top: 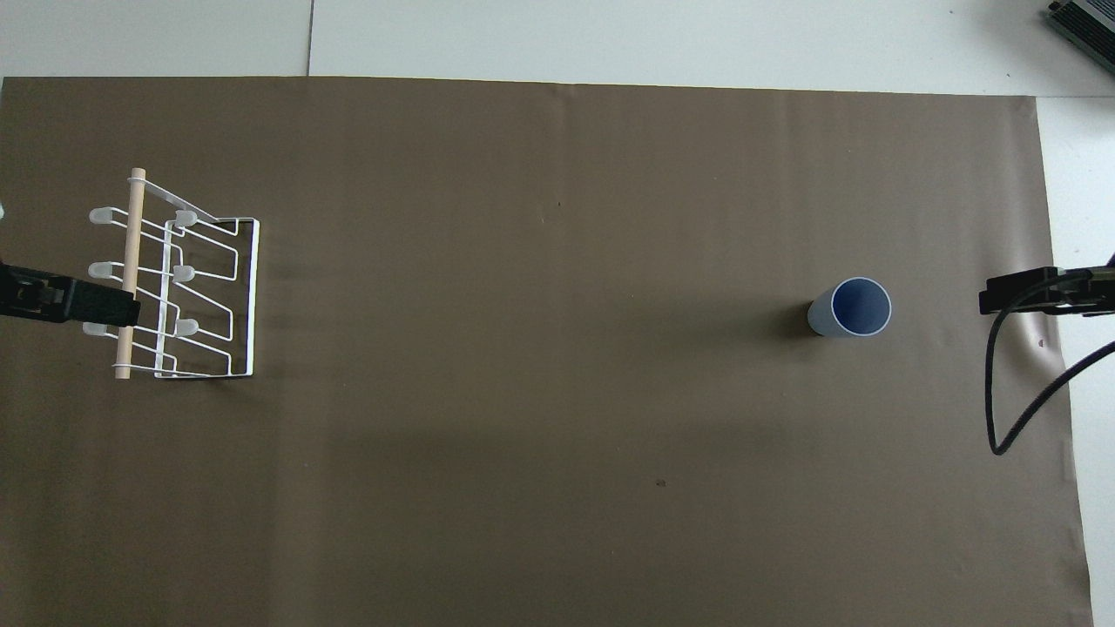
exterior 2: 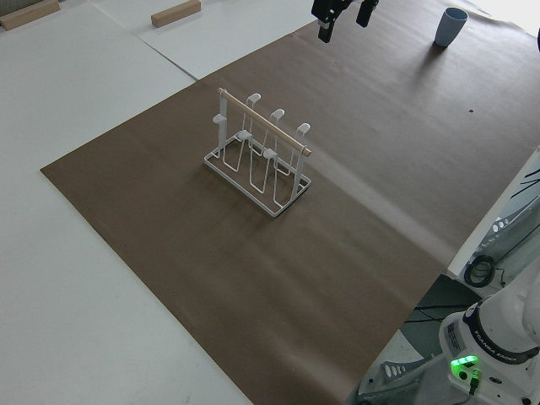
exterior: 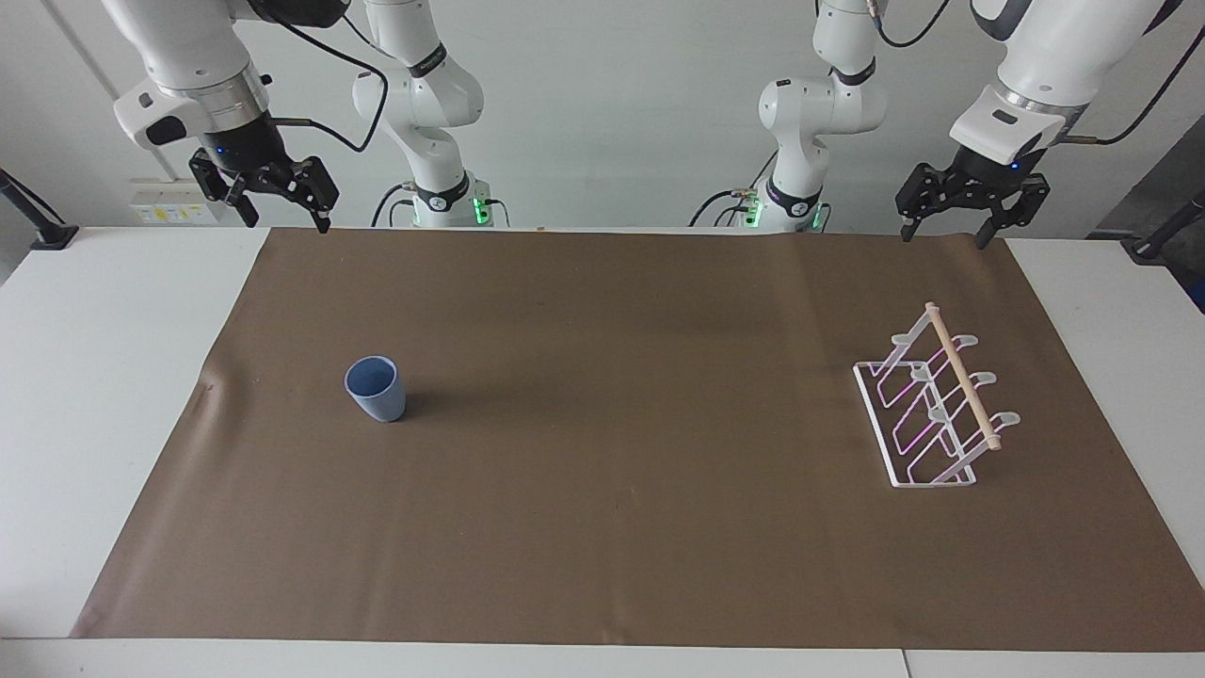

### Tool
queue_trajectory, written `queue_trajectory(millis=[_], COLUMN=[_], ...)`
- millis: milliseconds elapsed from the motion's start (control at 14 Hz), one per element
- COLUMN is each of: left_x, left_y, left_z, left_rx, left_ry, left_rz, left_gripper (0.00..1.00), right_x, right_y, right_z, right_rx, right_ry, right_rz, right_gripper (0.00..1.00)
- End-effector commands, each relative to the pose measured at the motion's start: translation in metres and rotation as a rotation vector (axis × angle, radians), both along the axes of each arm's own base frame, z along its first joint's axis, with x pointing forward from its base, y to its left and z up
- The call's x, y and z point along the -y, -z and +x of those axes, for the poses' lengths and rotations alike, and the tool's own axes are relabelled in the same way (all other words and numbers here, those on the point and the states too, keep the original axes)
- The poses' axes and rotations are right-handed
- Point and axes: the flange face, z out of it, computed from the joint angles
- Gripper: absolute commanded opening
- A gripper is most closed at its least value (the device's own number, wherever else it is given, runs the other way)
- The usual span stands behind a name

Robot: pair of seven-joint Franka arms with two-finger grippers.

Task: Hang cup on cup holder
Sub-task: 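Reach the right gripper to the blue cup and grip its rim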

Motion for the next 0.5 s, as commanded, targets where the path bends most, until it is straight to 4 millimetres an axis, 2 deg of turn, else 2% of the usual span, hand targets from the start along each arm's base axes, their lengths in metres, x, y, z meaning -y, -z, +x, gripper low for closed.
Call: queue_trajectory(millis=[0, 143, 286, 429], left_x=[-0.002, -0.002, -0.002, -0.002], left_y=[-0.001, -0.001, -0.001, -0.001], left_z=[-0.006, -0.006, -0.006, -0.006], left_rx=[-0.006, -0.006, -0.006, -0.004], left_ry=[-0.002, -0.002, -0.002, -0.004], left_rz=[0.009, 0.009, 0.009, 0.009], left_gripper=[1.0, 1.0, 1.0, 1.0], right_x=[0.003, 0.008, 0.024, 0.03], right_y=[0.039, 0.067, 0.093, 0.127], right_z=[0.011, 0.016, 0.023, 0.034], right_rx=[0.021, 0.026, 0.027, -0.003], right_ry=[-0.071, -0.104, -0.119, -0.139], right_rz=[0.019, 0.017, 0.048, 0.061], right_gripper=[1.0, 1.0, 1.0, 1.0])
